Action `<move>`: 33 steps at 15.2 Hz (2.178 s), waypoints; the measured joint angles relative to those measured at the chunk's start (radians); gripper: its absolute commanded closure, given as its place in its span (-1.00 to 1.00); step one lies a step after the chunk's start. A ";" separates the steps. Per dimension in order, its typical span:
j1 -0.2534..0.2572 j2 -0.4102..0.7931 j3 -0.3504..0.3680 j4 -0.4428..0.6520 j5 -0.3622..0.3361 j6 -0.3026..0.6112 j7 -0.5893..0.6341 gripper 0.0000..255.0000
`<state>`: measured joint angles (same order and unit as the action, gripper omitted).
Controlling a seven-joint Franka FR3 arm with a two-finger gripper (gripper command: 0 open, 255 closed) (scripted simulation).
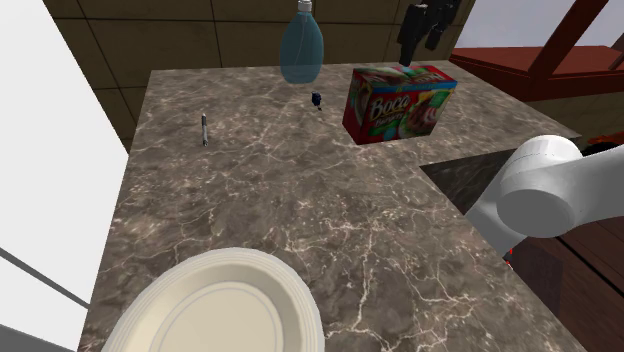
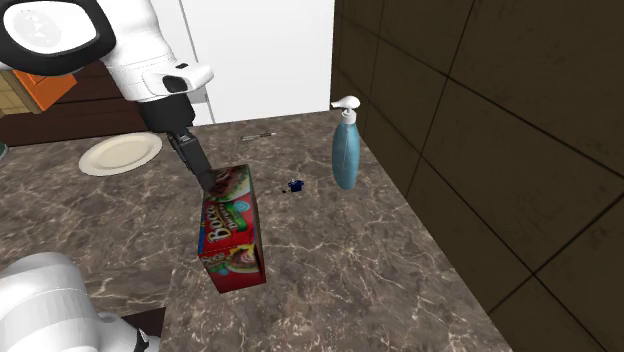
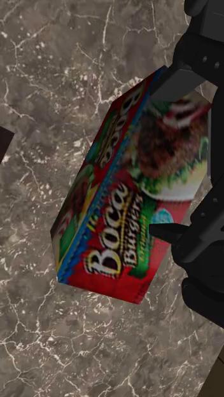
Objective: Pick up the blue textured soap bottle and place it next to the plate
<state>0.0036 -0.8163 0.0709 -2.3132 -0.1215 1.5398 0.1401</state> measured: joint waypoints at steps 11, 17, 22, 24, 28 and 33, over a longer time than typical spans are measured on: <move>-0.020 0.300 -0.040 0.220 -0.008 0.156 -0.026 -1.00; -0.030 0.498 -0.067 0.406 0.000 0.222 -0.056 -1.00; -0.035 0.675 -0.083 0.616 0.018 0.232 -0.080 -1.00; -0.037 0.749 -0.087 0.711 0.027 0.227 -0.087 -1.00; -0.048 0.907 -0.098 0.926 0.050 0.203 -0.113 -1.00; -0.053 0.946 -0.101 0.945 0.057 0.232 -0.120 -1.00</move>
<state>-0.0492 0.1296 -0.0300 -1.3683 -0.0645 1.7715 0.0205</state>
